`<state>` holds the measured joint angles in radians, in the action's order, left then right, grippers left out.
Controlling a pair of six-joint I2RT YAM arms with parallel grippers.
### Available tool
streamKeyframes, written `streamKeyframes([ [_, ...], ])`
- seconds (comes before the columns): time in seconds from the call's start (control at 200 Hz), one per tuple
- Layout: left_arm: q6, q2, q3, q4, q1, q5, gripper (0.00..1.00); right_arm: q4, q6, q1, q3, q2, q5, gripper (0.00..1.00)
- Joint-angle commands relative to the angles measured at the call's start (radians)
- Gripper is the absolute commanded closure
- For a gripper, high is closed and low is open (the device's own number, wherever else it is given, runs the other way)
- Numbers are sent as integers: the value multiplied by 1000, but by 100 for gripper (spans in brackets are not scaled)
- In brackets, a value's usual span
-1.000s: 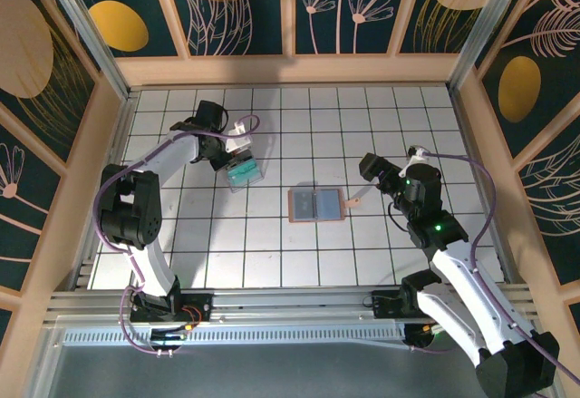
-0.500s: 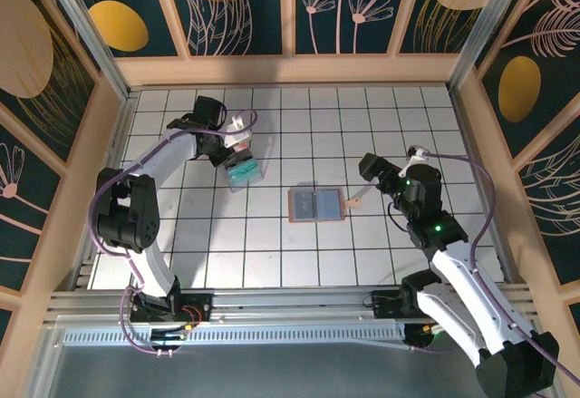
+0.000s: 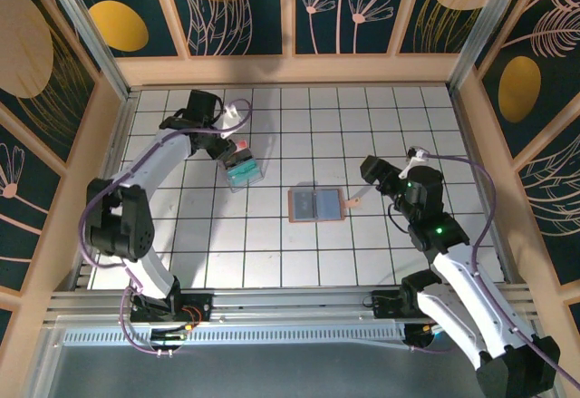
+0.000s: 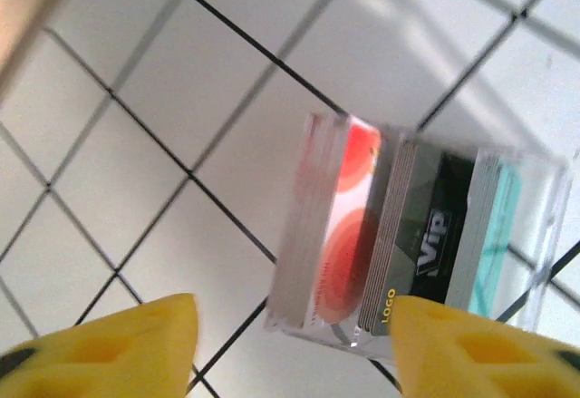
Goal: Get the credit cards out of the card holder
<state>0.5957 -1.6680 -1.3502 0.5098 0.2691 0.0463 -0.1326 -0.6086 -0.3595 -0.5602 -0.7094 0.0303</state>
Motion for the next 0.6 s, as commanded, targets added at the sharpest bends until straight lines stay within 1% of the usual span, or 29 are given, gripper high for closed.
streamKeyframes([
  [0.0, -108, 116, 2, -77, 38, 2, 24, -66, 12, -45, -16, -35, 39, 19],
  [0.1, -232, 177, 44, -143, 73, -4, 21, -123, 15, -137, -52, -87, 142, 23],
  [0.145, -306, 206, 71, -182, 79, -11, 20, -151, 12, -181, -72, -119, 195, 24],
  [0.22, -409, 265, 124, -240, 81, 9, 18, -198, 9, -273, -115, -191, 262, 26],
  [0.265, -476, 308, 173, -286, 81, 4, 17, -216, 7, -304, -134, -230, 283, 27],
  [0.31, -526, 352, 219, -337, 81, -2, 15, -229, 6, -339, -154, -276, 297, 29],
  [0.35, -560, 386, 257, -369, 80, -4, 7, -240, 5, -368, -169, -317, 305, 30],
  [0.36, -568, 395, 264, -375, 81, -5, 3, -241, 6, -374, -172, -327, 306, 30],
  [0.375, -579, 408, 275, -383, 81, -3, 1, -245, 4, -384, -180, -342, 309, 30],
  [0.596, -695, 522, 406, -455, 81, -9, 1, -263, -6, -501, -271, -558, 304, 30],
])
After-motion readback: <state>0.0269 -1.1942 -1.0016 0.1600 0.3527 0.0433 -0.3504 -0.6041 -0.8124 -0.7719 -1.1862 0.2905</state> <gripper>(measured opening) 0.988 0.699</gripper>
